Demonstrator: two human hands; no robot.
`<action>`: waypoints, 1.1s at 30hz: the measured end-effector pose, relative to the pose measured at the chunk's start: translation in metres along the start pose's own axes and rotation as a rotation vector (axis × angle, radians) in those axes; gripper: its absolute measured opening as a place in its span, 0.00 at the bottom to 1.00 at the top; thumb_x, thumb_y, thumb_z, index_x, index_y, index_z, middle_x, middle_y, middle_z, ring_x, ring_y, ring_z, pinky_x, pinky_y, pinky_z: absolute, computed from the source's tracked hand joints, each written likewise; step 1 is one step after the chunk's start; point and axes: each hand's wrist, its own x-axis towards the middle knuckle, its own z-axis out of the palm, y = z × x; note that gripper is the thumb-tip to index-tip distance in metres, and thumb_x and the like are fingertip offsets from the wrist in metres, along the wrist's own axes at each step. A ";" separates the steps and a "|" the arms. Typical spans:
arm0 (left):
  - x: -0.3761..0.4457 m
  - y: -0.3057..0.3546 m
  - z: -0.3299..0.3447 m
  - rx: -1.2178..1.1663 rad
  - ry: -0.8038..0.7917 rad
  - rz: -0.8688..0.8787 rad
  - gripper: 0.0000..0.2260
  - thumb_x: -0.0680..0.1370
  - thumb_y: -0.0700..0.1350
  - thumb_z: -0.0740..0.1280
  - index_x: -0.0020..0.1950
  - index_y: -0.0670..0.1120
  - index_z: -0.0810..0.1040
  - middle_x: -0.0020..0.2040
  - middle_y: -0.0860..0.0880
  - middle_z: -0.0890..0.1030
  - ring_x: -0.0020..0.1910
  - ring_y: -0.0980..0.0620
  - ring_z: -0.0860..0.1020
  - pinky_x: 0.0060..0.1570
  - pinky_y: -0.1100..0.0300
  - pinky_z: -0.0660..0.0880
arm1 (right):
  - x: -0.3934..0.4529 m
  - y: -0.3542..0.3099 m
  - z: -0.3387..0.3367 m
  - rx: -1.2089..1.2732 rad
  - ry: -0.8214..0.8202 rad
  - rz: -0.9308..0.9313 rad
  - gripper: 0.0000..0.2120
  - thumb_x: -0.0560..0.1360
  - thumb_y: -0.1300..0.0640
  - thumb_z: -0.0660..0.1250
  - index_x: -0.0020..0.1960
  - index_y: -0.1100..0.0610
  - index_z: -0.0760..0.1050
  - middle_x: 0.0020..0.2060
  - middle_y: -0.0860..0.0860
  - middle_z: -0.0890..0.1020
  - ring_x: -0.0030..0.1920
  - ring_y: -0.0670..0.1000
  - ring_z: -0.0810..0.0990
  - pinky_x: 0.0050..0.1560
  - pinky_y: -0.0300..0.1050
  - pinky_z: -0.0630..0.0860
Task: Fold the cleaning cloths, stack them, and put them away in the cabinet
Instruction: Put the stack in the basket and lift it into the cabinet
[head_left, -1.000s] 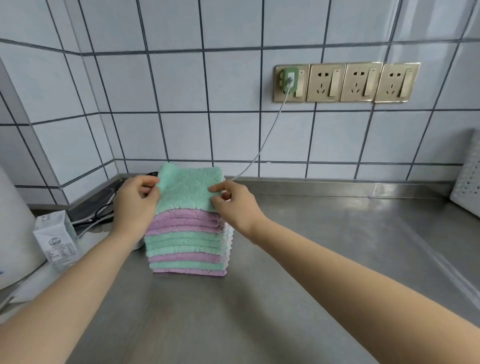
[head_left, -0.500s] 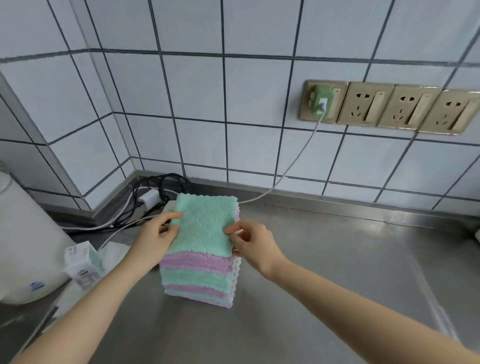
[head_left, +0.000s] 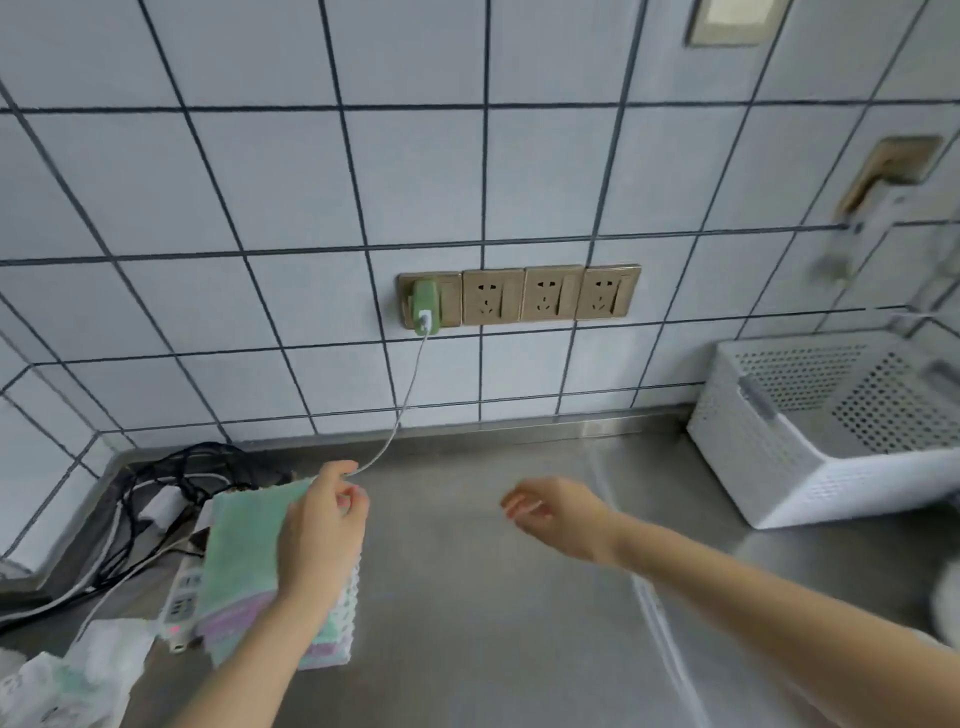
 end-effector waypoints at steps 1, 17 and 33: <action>-0.002 0.019 0.013 -0.030 -0.047 -0.006 0.10 0.75 0.42 0.64 0.55 0.52 0.77 0.42 0.48 0.82 0.44 0.43 0.79 0.41 0.53 0.74 | -0.010 0.016 -0.019 -0.002 0.040 0.036 0.11 0.76 0.58 0.62 0.57 0.53 0.78 0.53 0.48 0.83 0.52 0.46 0.80 0.59 0.40 0.73; -0.064 0.320 0.274 -0.445 -0.633 0.022 0.09 0.76 0.37 0.63 0.43 0.49 0.79 0.37 0.47 0.83 0.28 0.52 0.79 0.37 0.51 0.79 | -0.128 0.314 -0.276 -0.089 0.607 0.536 0.10 0.78 0.57 0.62 0.57 0.53 0.77 0.49 0.49 0.80 0.51 0.51 0.78 0.51 0.40 0.71; -0.043 0.391 0.379 -0.604 -0.726 -0.210 0.13 0.72 0.34 0.67 0.55 0.45 0.76 0.46 0.46 0.84 0.45 0.47 0.83 0.49 0.47 0.81 | -0.102 0.463 -0.354 -0.419 0.737 0.586 0.13 0.76 0.62 0.60 0.58 0.67 0.69 0.52 0.63 0.75 0.50 0.61 0.73 0.46 0.47 0.67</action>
